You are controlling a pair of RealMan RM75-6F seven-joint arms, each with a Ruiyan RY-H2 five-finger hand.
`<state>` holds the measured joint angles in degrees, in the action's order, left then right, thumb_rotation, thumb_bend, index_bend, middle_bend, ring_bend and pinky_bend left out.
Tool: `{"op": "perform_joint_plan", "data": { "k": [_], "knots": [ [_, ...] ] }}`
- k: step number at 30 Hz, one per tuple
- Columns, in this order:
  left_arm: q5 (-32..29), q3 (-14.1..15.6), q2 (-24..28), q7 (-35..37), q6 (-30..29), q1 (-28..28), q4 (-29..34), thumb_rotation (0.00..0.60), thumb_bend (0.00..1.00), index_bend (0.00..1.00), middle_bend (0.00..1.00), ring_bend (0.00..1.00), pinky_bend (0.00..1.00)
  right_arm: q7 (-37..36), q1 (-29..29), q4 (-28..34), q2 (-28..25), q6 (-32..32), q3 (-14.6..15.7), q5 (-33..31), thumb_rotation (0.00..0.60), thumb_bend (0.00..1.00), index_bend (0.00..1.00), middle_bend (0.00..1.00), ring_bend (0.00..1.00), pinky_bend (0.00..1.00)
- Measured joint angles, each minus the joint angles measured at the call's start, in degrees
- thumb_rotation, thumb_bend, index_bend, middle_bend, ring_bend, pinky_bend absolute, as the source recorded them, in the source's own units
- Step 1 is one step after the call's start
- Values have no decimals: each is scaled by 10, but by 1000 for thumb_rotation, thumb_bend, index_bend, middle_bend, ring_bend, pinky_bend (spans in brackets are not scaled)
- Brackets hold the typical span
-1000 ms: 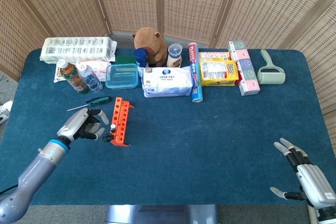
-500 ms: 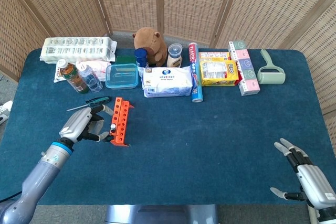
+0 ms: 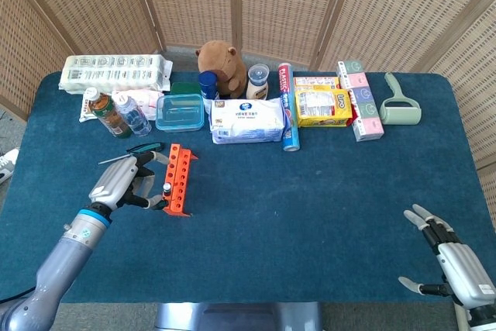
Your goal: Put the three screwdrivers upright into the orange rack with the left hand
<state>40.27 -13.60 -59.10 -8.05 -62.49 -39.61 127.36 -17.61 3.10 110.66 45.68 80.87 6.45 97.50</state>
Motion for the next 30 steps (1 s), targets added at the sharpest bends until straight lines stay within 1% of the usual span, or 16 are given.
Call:
{"op": "perform_joint_plan", "data": {
  "k": [6, 18, 25, 30],
  "knots": [
    [-39, 0, -21, -29, -9, -20, -6, 600, 232, 293, 787, 884, 908, 6, -1, 2, 1, 0, 1, 2, 600, 0, 63, 1, 65, 50],
    [-110, 1, -65, -90, -36, -60, -12, 600, 230, 293, 780, 884, 908, -9, -2, -3, -3, 7, -1, 1, 600, 0, 63, 1, 65, 50],
    [-138, -10, -103, -119, -74, -84, -15, 600, 247, 293, 780, 884, 908, -18, -2, -5, -6, 10, 0, 4, 600, 0, 63, 2, 65, 50],
    [-162, -18, -114, -138, -104, -94, -12, 600, 267, 293, 780, 884, 908, -22, -2, -7, -7, 11, 0, 4, 600, 0, 63, 2, 65, 50]
  ]
}}
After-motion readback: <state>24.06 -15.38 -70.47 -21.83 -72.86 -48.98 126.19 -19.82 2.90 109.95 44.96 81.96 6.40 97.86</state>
